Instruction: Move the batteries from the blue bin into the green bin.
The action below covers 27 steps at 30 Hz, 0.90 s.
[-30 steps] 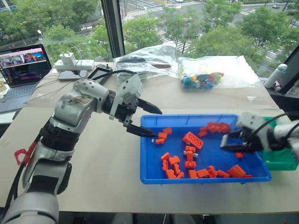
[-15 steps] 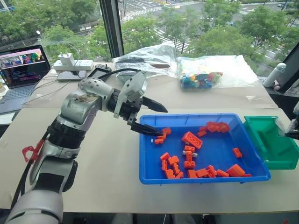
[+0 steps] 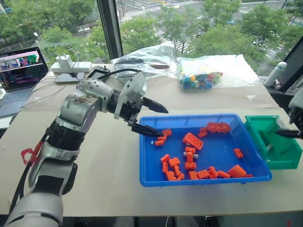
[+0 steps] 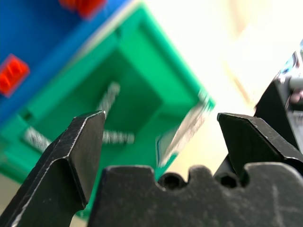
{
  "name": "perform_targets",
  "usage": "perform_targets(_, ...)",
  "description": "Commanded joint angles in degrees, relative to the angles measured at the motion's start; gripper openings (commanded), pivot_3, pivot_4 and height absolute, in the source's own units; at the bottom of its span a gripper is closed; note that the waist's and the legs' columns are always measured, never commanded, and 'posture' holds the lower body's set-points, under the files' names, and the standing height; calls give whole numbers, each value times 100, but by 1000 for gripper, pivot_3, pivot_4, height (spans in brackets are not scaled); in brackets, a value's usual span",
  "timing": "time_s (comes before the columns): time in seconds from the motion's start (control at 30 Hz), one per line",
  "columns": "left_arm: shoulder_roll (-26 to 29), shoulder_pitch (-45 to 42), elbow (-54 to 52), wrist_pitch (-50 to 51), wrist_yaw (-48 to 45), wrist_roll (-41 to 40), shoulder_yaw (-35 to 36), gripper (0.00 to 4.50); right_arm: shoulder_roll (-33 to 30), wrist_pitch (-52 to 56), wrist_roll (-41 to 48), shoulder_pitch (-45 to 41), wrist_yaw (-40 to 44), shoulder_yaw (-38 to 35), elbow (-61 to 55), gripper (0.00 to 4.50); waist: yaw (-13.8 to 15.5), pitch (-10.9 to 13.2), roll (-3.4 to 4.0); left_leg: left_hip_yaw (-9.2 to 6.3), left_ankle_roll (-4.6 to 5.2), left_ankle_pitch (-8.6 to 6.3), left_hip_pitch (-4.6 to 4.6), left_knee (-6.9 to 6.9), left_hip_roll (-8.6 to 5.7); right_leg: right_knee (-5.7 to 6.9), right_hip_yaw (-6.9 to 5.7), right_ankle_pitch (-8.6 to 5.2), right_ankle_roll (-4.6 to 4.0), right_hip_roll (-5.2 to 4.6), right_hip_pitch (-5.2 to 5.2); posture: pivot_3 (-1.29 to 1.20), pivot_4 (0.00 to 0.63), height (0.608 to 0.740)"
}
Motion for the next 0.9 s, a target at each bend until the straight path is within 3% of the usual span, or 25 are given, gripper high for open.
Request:
perform_targets(0.03,72,-21,-87,-10,39,-41,164,4500,382,753,725,-423,157,-71,-953,4469,9,1,-2,-1,0,0,0,0,0,0,0,0,0,0,2,0,150,737)
perform_targets(0.2,118,10,17,-46,33,-2,156,4500,1453,1586,1350,-422,-138,393,-1860,4469,20,1,-4,-5,0,0,-2,1,-1,13,-2,0,0,-1,7,0,150,737)
perform_targets(0.4,198,43,43,-94,-27,84,123,4500,2510,1839,1528,-246,-612,762,-1782,4469,64,2,-6,-8,0,0,-8,4,-8,15,-3,0,0,-4,4,0,150,737)
perform_targets(0.9,686,425,-77,48,-213,103,133,4500,3003,1294,1239,-390,-893,1095,-795,4469,11,2,-6,-9,0,0,-6,4,-5,20,-4,0,0,-1,-1,0,150,737)
